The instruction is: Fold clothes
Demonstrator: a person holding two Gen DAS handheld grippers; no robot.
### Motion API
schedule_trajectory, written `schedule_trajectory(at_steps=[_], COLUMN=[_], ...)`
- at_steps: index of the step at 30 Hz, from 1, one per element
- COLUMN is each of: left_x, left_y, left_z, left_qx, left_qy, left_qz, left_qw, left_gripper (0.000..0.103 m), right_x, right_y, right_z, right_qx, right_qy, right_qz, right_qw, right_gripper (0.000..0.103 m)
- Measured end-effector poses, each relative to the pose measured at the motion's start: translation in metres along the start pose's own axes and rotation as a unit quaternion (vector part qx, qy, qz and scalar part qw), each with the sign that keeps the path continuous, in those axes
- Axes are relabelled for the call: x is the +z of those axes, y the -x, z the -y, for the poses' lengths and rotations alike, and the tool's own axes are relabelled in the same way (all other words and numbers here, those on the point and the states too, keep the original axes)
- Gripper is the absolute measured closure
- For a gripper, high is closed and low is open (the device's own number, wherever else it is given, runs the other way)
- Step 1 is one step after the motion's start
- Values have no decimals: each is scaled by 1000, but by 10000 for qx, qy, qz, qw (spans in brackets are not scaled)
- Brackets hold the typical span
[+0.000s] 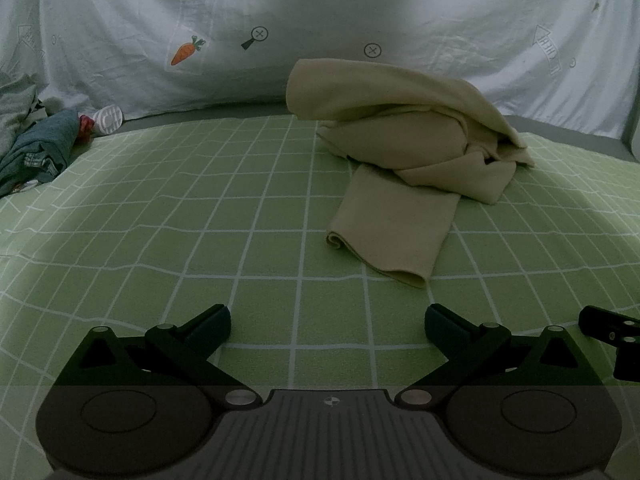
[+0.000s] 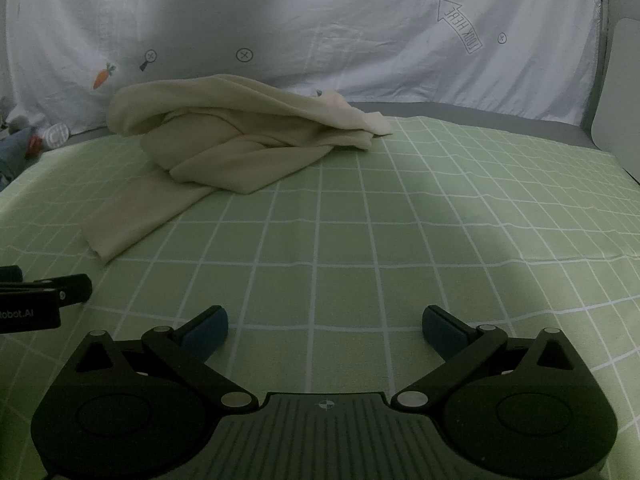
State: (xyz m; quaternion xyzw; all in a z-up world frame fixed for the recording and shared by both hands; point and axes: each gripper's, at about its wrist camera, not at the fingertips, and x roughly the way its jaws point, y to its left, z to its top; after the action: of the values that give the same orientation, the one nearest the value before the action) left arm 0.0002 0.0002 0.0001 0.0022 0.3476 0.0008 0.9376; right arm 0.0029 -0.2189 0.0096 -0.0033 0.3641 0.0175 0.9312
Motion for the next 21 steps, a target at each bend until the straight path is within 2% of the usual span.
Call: schedule_trajectory(at_steps=[21], left_x=[-1], left_y=[-1], left_z=[-1], left_qx=[-1], left_qy=[9], left_qz=[-1], left_qw=[10000], left_gripper=[0], right_x=[-1], right_y=[3], right_z=[4], right_qx=[4], right_qy=[-5], right_qz=[-3], right_qw=[10000], right_gripper=[0])
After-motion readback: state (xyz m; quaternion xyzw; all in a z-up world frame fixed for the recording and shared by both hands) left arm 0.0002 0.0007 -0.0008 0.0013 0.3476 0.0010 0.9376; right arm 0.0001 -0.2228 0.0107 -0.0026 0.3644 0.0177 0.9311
